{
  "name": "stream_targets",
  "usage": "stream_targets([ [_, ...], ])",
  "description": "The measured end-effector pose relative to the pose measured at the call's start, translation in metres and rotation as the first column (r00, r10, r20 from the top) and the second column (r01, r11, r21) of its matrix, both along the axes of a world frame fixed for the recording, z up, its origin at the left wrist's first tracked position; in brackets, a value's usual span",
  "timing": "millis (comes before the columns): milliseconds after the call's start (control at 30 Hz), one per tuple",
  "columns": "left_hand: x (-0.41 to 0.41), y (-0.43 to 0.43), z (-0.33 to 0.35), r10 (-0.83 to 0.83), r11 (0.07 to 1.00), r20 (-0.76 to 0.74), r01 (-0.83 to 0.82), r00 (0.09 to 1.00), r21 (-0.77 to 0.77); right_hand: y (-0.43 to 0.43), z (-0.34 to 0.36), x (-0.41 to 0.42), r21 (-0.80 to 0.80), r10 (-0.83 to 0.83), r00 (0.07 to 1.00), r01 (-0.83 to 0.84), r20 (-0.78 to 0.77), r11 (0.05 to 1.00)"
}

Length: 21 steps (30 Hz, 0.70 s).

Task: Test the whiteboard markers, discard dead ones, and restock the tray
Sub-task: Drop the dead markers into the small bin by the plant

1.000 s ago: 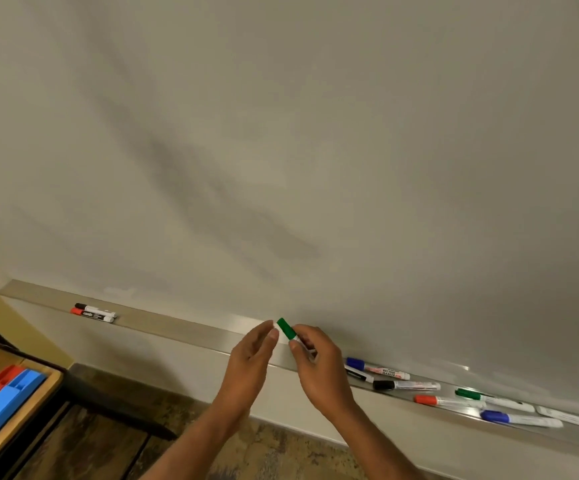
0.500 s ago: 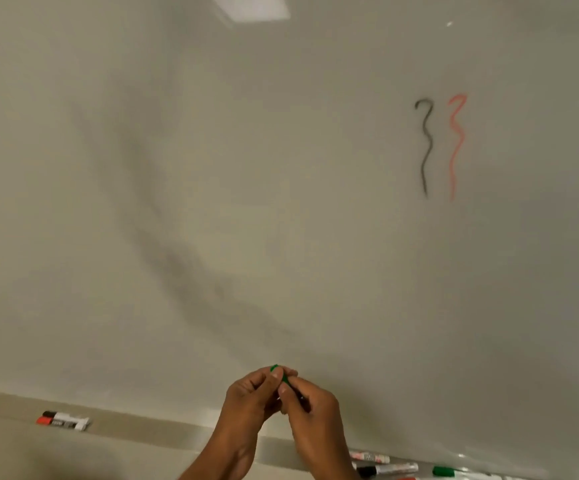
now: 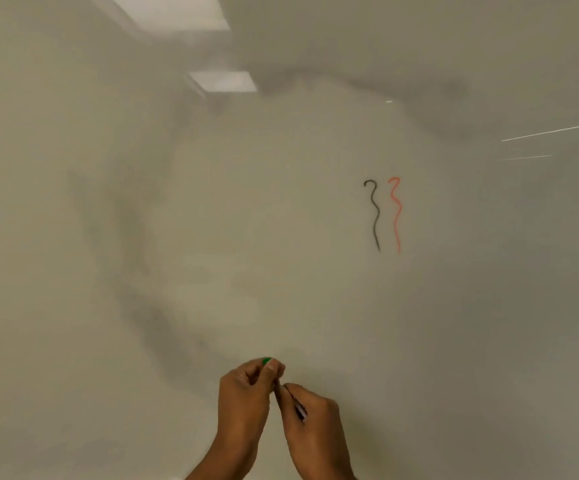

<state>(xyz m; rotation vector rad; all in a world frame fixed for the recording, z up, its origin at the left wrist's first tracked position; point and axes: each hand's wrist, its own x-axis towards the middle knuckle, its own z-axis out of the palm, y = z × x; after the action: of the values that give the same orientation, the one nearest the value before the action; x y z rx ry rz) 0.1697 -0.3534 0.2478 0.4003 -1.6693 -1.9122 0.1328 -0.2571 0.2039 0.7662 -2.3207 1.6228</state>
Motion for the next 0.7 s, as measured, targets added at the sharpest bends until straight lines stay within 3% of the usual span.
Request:
stream_targets([
  [133, -0.007, 0.0, 0.029, 0.03, 0.998, -0.162, -0.037, 0.986, -0.041, 0.015, 0.003, -0.004, -0.034, -0.073, 0.997, 0.073, -0.017, 0.997],
  [233, -0.016, -0.006, 0.049, 0.082, 0.954, -0.285, -0.158, 0.955, -0.256, 0.026, 0.032, -0.008, -0.131, 0.008, 0.994, 0.005, 0.105, 0.991],
  [333, -0.027, -0.016, 0.063, 0.133, 0.852, -0.417, -0.318, 0.899, -0.415, 0.039, 0.075, -0.009, -0.352, 0.086, 0.989, -0.04, 0.116, 0.935],
  [400, -0.038, -0.024, 0.071, 0.107, 0.786, -0.466, -0.362, 0.878, -0.501, 0.05, 0.106, -0.008, -0.56, 0.183, 0.979, -0.1, 0.094, 0.823],
  [467, -0.051, -0.031, 0.078, 0.046, 0.691, -0.512, -0.397, 0.858, -0.603, 0.062, 0.132, -0.009, -0.743, 0.357, 0.928, -0.166, 0.105, 0.649],
  [533, -0.065, -0.038, 0.087, -0.023, 0.595, -0.551, -0.431, 0.834, -0.678, 0.07, 0.152, -0.013, -0.855, 0.516, 0.851, -0.197, 0.093, 0.48],
  [567, -0.073, -0.043, 0.093, -0.043, 0.546, -0.555, -0.446, 0.831, -0.709, 0.073, 0.159, -0.016, -0.873, 0.547, 0.834, -0.214, 0.07, 0.438],
  [633, -0.087, -0.051, 0.102, -0.056, 0.449, -0.545, -0.466, 0.837, -0.762, 0.075, 0.172, -0.023, -0.85, 0.498, 0.867, -0.24, 0.03, 0.469],
  [700, -0.1, -0.058, 0.11, -0.06, 0.354, -0.544, -0.492, 0.837, -0.796, 0.072, 0.183, -0.029, -0.79, 0.367, 0.93, -0.234, -0.012, 0.566],
])
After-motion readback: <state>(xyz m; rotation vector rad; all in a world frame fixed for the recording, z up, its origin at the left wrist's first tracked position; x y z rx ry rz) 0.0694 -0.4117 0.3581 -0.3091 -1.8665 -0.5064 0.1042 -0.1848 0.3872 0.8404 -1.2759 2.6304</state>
